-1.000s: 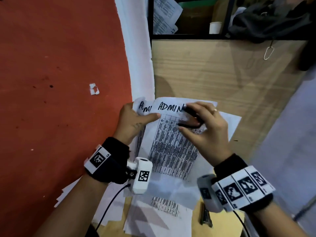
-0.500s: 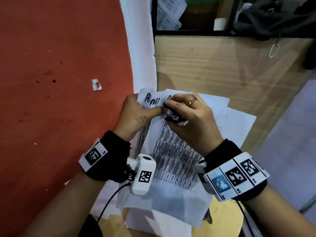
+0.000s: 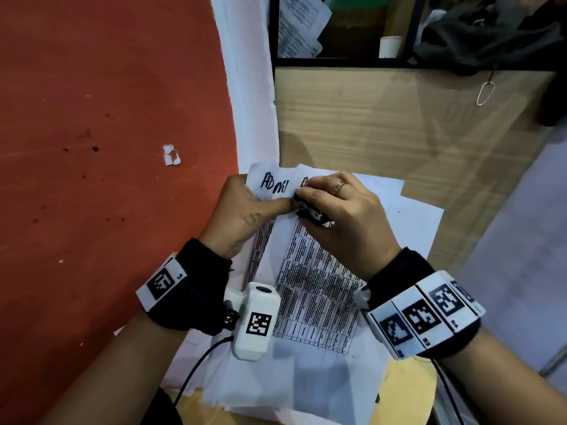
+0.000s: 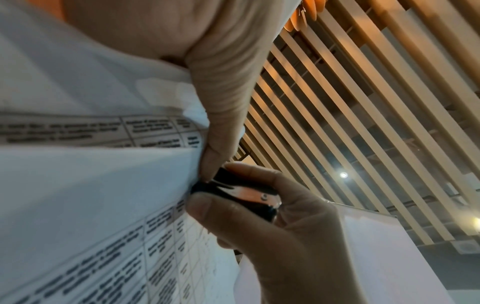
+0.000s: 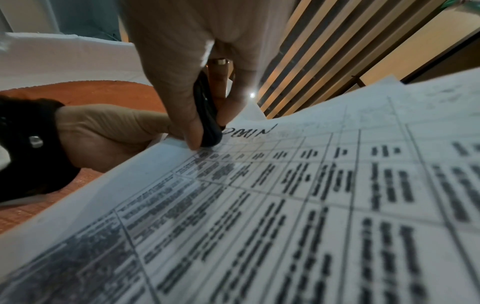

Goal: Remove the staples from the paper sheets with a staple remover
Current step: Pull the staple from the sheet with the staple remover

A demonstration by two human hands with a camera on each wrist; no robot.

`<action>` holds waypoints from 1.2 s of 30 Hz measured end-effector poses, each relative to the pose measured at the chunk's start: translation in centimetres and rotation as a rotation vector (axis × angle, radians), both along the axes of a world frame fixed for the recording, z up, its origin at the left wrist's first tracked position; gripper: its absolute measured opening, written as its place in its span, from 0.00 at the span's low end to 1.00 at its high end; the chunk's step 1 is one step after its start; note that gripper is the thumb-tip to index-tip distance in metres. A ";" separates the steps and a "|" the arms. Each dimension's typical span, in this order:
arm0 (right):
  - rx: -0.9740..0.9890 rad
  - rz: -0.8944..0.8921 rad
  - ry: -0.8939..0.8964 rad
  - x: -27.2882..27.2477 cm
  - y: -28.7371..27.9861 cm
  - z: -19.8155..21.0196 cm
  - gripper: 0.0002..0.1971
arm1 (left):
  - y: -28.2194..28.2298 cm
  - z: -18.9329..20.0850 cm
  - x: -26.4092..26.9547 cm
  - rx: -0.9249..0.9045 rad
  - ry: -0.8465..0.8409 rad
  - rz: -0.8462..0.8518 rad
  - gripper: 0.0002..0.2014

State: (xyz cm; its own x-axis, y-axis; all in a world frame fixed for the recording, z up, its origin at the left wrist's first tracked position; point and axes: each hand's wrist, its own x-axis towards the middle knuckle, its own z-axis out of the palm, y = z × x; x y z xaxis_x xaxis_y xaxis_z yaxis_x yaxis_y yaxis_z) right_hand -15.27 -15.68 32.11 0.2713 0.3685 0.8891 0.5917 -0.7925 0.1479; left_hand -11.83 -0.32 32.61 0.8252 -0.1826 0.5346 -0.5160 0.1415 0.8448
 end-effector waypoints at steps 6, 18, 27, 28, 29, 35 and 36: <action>0.026 0.013 -0.008 0.4 -0.1 -0.2 0.09 | 0.3 -0.1 0.1 0.002 0.013 -0.031 0.13; 0.264 0.191 0.252 0.1 -0.4 0.1 0.15 | 1.0 -0.3 1.1 -0.007 0.099 -0.146 0.09; 0.376 0.263 0.347 0.3 -1.0 0.5 0.17 | 0.2 -1.5 2.2 -0.094 0.090 -0.090 0.14; 0.381 0.261 0.346 0.5 -1.1 0.3 0.17 | 0.0 -1.6 2.2 -0.112 0.075 -0.067 0.16; 0.392 0.256 0.345 0.6 -1.1 0.1 0.17 | -0.2 -1.7 2.0 -0.113 0.057 -0.037 0.16; 0.459 0.177 0.255 1.4 -1.2 -0.9 0.15 | -1.6 -2.7 2.4 -0.084 -0.089 0.192 0.06; 0.451 0.143 0.224 1.6 -1.4 -1.2 0.14 | -1.5 -2.8 2.8 -0.121 -0.088 0.230 0.07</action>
